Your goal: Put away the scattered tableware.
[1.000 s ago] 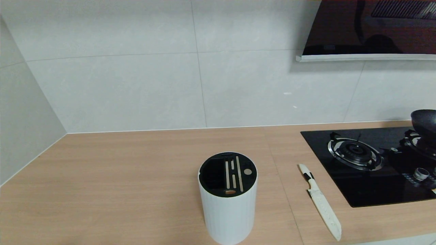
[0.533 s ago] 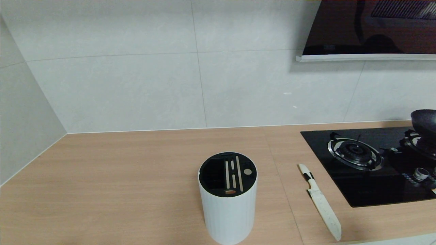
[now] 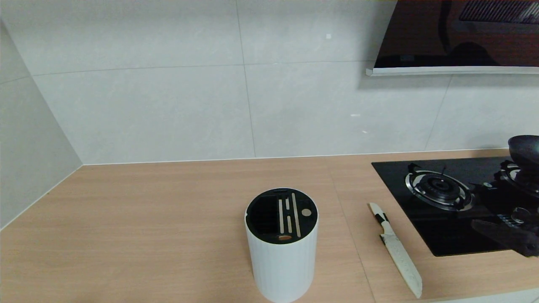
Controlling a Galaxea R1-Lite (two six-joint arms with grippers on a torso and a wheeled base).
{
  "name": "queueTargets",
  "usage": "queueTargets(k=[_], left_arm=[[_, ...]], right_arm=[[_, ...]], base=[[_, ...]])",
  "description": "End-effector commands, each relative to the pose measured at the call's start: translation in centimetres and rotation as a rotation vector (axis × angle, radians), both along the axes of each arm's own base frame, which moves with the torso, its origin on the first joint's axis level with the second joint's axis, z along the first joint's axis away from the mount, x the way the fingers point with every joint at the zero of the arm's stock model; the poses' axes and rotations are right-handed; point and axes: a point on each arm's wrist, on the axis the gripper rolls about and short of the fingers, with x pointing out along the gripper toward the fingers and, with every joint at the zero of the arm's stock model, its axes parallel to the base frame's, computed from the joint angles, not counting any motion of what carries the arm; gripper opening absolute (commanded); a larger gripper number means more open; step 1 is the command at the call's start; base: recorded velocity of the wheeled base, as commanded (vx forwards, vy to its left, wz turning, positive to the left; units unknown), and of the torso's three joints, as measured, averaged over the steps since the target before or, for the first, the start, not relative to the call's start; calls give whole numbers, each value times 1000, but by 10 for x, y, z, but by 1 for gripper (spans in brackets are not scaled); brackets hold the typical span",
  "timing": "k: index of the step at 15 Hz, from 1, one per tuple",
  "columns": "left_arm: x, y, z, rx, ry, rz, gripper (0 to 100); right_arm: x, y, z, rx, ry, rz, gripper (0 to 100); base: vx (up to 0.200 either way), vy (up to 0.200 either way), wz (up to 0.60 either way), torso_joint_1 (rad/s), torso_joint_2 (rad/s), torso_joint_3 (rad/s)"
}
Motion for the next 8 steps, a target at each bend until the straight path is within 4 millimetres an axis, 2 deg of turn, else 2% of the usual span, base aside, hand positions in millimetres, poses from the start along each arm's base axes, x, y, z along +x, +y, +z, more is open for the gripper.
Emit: queueTargets(k=[1,3,8], left_arm=[[0,0,0,0,1,0,100],[0,0,0,0,0,0,100],[0,0,0,-1,0,2,100]], right_arm=[[41,10,-1,-3,76,22,100],[47,19,-3,11,82,53,100],[69,41,-33,-40,206,103,100]], base=[[0,0,0,0,0,0],[0,0,0,0,0,0],[0,0,0,0,0,0]])
